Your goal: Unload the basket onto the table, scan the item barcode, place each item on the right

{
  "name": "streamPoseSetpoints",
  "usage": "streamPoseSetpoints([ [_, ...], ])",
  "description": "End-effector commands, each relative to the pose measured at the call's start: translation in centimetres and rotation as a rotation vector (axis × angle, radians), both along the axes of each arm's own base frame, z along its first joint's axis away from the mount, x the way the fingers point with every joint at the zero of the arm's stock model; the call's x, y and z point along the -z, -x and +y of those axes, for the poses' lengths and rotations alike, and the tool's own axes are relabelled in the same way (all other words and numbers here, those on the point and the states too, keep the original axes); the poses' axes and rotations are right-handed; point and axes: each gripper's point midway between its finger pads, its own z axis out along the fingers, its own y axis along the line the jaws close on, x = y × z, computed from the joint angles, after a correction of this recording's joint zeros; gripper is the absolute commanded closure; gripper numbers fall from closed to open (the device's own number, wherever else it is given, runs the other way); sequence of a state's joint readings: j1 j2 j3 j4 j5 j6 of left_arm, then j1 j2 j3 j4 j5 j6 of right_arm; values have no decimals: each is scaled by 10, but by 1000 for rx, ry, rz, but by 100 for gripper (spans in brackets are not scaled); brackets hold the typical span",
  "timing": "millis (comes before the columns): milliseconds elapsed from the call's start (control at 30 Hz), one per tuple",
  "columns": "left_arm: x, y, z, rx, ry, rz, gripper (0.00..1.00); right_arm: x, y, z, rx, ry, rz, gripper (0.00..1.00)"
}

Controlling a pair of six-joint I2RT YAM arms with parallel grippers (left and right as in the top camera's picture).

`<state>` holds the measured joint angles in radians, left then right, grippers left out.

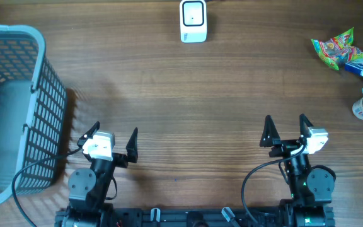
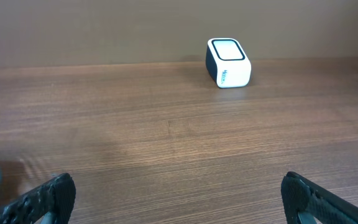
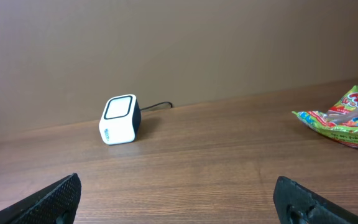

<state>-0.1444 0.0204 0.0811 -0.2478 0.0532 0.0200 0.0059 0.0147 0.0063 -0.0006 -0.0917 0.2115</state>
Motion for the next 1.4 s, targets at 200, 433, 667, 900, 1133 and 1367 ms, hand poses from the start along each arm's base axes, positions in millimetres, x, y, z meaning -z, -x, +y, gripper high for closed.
streamPoseSetpoints([
  [200, -20, -8, 18, -98, 4, -115, 0, -1, 0, -2, 11, 9, -7, 0],
  [433, -8, -11, 22, -105, -49, -117, 0, -1, 0, -2, 11, 9, -8, 0],
  [667, -8, -11, 25, -115, -43, -118, 0, -1, 0, -2, 11, 10, -7, 0],
  [900, -9, -11, 25, -116, -40, -121, 0, -1, 0, -2, 11, 9, -7, 0],
  [1133, -9, -11, 25, -116, -40, -121, 0, -2, -1, -14, 86, 57, -13, 0],
  [1367, -9, -11, 25, -116, -40, -121, 0, 1, 0, -2, 12, 290, -25, 0],
])
